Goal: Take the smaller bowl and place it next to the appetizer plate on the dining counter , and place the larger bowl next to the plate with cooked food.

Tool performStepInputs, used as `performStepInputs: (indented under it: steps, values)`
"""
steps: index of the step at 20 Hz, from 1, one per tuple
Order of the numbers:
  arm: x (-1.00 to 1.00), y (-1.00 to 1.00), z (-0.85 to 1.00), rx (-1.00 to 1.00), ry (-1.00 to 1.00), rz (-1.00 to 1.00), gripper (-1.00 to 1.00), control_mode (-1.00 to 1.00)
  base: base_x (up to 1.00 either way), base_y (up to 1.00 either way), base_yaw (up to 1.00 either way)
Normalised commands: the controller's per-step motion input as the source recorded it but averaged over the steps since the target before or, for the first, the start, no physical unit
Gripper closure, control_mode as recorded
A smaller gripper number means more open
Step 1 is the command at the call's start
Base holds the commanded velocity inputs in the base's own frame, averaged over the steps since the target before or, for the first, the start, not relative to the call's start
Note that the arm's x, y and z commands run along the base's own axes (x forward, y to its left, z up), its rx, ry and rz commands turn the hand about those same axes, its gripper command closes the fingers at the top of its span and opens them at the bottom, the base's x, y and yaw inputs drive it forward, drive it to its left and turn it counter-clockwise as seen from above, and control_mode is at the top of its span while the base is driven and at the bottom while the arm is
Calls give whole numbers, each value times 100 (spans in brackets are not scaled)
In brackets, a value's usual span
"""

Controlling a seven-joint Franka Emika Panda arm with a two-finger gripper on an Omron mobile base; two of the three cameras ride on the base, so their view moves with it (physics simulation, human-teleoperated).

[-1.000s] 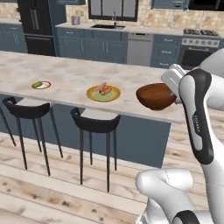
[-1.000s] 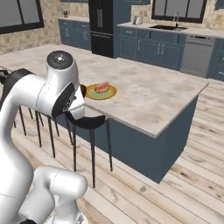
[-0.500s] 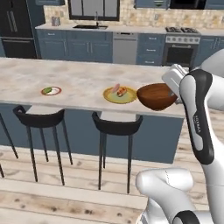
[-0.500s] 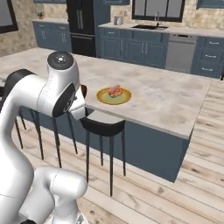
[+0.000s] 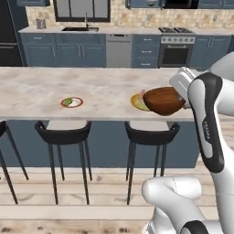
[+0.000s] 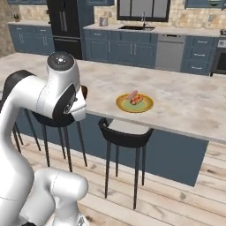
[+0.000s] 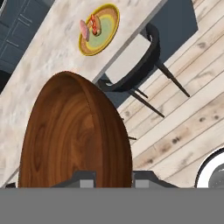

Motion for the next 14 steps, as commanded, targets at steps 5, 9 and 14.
performStepInputs:
  steps: [5,9,14]
  values:
    - [0,0,0,0,0,0,100,100,98,100,-39]
    - [0,0,0,0,0,0,100,100,78,100,-31]
    - [0,0,0,0,0,0,100,100,78,48,3]
